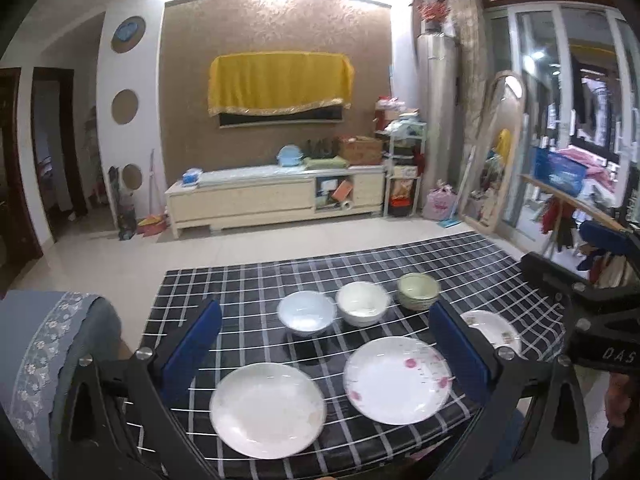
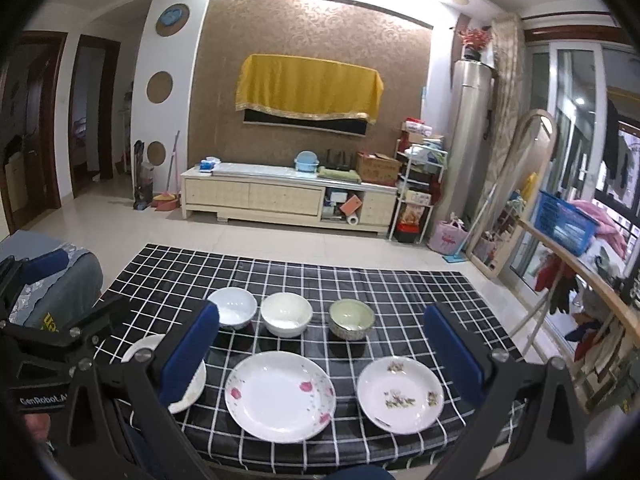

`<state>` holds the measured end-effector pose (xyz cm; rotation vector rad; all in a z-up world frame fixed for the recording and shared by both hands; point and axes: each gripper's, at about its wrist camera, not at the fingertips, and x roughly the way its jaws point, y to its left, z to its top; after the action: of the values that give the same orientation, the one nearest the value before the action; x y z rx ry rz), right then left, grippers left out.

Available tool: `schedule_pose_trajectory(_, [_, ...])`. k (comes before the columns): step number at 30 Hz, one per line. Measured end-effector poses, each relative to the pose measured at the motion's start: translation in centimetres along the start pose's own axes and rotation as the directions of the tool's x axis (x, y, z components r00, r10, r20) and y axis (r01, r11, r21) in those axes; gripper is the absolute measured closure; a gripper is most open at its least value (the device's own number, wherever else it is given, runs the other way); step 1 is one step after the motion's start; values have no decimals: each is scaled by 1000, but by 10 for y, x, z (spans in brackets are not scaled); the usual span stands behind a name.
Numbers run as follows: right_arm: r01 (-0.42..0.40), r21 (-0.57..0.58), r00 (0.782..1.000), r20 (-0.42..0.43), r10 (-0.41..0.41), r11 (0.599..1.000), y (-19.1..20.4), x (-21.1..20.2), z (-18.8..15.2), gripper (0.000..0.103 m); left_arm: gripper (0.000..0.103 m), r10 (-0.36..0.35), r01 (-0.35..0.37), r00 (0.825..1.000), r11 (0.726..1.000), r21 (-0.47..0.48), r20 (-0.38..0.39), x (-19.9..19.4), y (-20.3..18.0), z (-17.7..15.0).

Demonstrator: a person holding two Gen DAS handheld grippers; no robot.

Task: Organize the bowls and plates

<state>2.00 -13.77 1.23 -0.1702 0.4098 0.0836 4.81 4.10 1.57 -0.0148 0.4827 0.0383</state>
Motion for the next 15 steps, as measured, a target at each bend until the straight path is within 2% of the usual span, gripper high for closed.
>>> schedule_pose_trajectory(2, [-19,-8,1000,-12,19,1000,9,14,6,0,1,44,-45,999,999,-18,-28,13,20,2])
schedule_pose_trajectory(5, [-62,-32,997,-55,60,998,28,42,13,0,1,72,-75,996,996,-53,-61,29,47,4])
schedule_pose_trajectory(7, [-103,-38,988,-117,98,994,44,71,14,0,1,74,-81,993,994,-78,-93,41,68,3])
schedule_pose_trajectory(10, [-156,-53,972,-189,143,986,66,102,10,3,1,68,-89,984,988,-124,-162,62,96,-5])
schedule_pose_trajectory(15, [-261,-72,919,-324,224,963,111,155,-12,13,1,60,-120,954,974,-192,-295,100,133,-38])
